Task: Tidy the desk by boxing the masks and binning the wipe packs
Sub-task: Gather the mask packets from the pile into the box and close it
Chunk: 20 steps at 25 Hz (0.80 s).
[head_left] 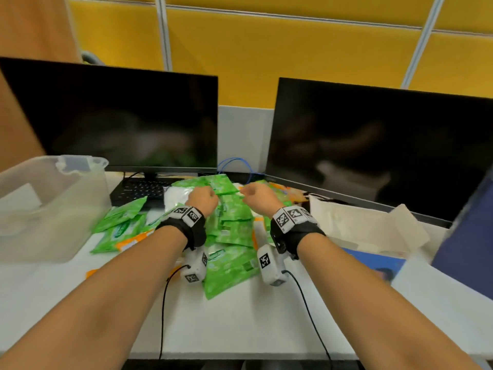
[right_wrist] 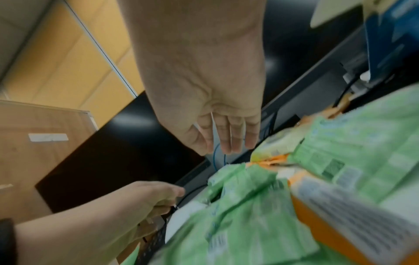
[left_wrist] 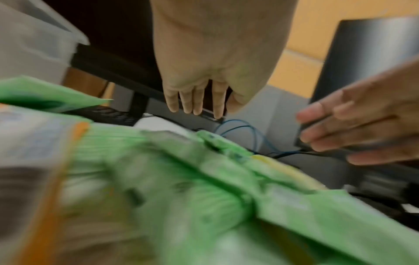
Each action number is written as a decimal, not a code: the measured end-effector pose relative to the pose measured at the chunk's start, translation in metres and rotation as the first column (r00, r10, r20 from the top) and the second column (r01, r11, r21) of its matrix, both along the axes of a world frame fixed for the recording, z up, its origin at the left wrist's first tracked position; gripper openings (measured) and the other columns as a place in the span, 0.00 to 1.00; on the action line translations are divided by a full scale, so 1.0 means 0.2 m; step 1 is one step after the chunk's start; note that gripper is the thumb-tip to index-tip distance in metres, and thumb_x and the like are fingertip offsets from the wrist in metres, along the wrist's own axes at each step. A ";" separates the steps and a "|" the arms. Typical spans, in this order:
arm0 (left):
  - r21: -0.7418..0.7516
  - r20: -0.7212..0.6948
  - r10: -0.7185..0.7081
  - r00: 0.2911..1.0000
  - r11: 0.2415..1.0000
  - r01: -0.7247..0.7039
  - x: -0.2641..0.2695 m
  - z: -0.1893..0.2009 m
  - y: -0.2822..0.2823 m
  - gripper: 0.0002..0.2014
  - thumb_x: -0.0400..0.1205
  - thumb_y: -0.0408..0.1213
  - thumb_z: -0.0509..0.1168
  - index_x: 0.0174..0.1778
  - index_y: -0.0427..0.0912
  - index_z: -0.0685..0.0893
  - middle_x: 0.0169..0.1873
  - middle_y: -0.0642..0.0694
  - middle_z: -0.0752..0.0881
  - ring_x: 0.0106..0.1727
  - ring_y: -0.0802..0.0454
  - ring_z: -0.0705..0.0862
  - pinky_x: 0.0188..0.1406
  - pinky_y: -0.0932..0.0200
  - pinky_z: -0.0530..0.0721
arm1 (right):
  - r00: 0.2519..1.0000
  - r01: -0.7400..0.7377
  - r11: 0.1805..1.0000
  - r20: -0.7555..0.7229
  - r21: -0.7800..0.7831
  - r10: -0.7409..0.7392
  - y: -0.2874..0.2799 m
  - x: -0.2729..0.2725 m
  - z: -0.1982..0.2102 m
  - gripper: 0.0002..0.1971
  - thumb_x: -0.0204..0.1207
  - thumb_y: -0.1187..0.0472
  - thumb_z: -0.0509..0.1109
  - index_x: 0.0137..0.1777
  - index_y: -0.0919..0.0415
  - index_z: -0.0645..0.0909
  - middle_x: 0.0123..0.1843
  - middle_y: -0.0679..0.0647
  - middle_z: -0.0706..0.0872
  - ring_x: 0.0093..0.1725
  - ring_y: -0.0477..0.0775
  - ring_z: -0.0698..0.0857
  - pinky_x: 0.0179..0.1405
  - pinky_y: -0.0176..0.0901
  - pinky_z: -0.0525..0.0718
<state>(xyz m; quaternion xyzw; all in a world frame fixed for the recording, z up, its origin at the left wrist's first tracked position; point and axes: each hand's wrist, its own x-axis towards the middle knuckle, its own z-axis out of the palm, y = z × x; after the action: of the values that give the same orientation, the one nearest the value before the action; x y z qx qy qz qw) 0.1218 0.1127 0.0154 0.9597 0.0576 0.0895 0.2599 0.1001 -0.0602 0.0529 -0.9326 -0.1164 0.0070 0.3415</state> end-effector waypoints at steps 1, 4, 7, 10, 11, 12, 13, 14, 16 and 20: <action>-0.009 -0.014 0.078 0.997 0.997 -0.078 0.00 -0.06 0.10 0.16 0.82 0.38 0.60 0.61 0.35 0.85 0.63 0.33 0.83 0.65 0.35 0.80 0.64 0.49 0.78 | 0.997 -0.040 0.998 -0.067 -0.058 0.036 0.04 0.02 -0.05 0.19 0.79 0.63 0.65 0.69 0.59 0.80 0.70 0.58 0.81 0.69 0.58 0.80 0.68 0.47 0.78; -0.079 -0.145 0.237 0.961 0.965 -0.250 0.00 -0.20 0.31 0.25 0.83 0.45 0.60 0.74 0.38 0.73 0.72 0.32 0.72 0.71 0.33 0.74 0.71 0.47 0.74 | 0.957 -0.202 0.958 -0.248 -0.204 0.149 0.16 0.06 -0.16 0.26 0.79 0.56 0.67 0.78 0.53 0.70 0.80 0.55 0.70 0.75 0.57 0.73 0.69 0.43 0.74; -0.141 -0.257 0.256 0.932 0.944 -0.298 0.05 -0.31 0.41 0.33 0.81 0.56 0.60 0.80 0.46 0.63 0.76 0.31 0.67 0.75 0.32 0.70 0.75 0.44 0.70 | 0.913 -0.341 0.847 -0.356 -0.408 0.196 0.29 0.08 -0.23 0.41 0.75 0.45 0.71 0.84 0.46 0.54 0.86 0.55 0.49 0.84 0.63 0.53 0.79 0.58 0.61; -0.270 -0.257 0.255 0.932 0.907 -0.322 0.14 -0.38 0.49 0.31 0.80 0.59 0.61 0.77 0.51 0.66 0.74 0.33 0.71 0.74 0.32 0.71 0.74 0.44 0.70 | 0.915 -0.333 0.811 -0.372 -0.481 0.156 0.36 0.13 -0.30 0.47 0.74 0.42 0.71 0.85 0.41 0.42 0.86 0.54 0.37 0.85 0.66 0.39 0.78 0.71 0.53; -0.284 -0.260 0.244 0.934 0.905 -0.316 0.16 -0.39 0.50 0.28 0.80 0.59 0.60 0.74 0.52 0.68 0.73 0.33 0.73 0.73 0.32 0.72 0.73 0.45 0.69 | 0.919 -0.319 0.822 -0.364 -0.472 0.148 0.36 0.16 -0.32 0.45 0.76 0.43 0.69 0.85 0.41 0.42 0.86 0.53 0.36 0.85 0.65 0.38 0.78 0.72 0.52; -0.292 -0.263 0.224 0.938 0.909 -0.299 0.18 -0.40 0.51 0.24 0.80 0.58 0.60 0.70 0.52 0.71 0.71 0.35 0.75 0.72 0.33 0.72 0.72 0.45 0.68 | 0.926 -0.302 0.837 -0.351 -0.457 0.142 0.36 0.19 -0.34 0.42 0.79 0.45 0.65 0.85 0.41 0.42 0.86 0.52 0.36 0.85 0.64 0.37 0.79 0.74 0.52; -0.290 -0.265 0.204 0.943 0.915 -0.280 0.19 -0.41 0.52 0.22 0.81 0.57 0.59 0.68 0.52 0.74 0.71 0.36 0.76 0.72 0.34 0.72 0.72 0.46 0.68 | 0.937 -0.277 0.851 -0.323 -0.447 0.136 0.35 0.20 -0.36 0.39 0.82 0.47 0.63 0.85 0.42 0.42 0.86 0.51 0.37 0.85 0.63 0.37 0.79 0.75 0.51; -0.287 -0.265 0.187 0.946 0.921 -0.262 0.20 -0.43 0.52 0.20 0.81 0.56 0.59 0.67 0.52 0.76 0.70 0.39 0.78 0.71 0.35 0.73 0.72 0.46 0.69 | 0.950 -0.240 0.874 -0.288 -0.423 0.121 0.34 0.22 -0.40 0.36 0.83 0.50 0.61 0.85 0.43 0.44 0.87 0.51 0.38 0.85 0.61 0.39 0.78 0.76 0.51; -0.289 -0.240 0.162 0.957 0.930 -0.230 0.21 -0.44 0.53 0.19 0.82 0.53 0.58 0.66 0.51 0.81 0.69 0.42 0.80 0.70 0.37 0.76 0.72 0.46 0.72 | 0.973 -0.139 0.956 -0.216 -0.260 0.083 0.31 0.25 -0.42 0.31 0.84 0.52 0.59 0.84 0.46 0.50 0.87 0.52 0.46 0.86 0.59 0.47 0.79 0.74 0.52; -0.471 -0.012 0.256 0.967 0.851 -0.231 0.18 -0.44 0.54 0.16 0.84 0.37 0.59 0.65 0.41 0.84 0.69 0.40 0.80 0.69 0.39 0.79 0.72 0.47 0.74 | 0.960 0.241 0.896 -0.225 0.374 -0.164 0.23 0.29 -0.40 0.24 0.87 0.47 0.51 0.78 0.58 0.67 0.79 0.56 0.71 0.76 0.57 0.72 0.79 0.54 0.66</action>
<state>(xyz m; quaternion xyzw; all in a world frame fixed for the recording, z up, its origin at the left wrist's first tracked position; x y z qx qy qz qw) 0.1577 0.2206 -0.0720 0.8508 0.1919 0.1295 0.4718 0.1585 -0.0134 -0.0262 -0.8459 0.0153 0.0352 0.5319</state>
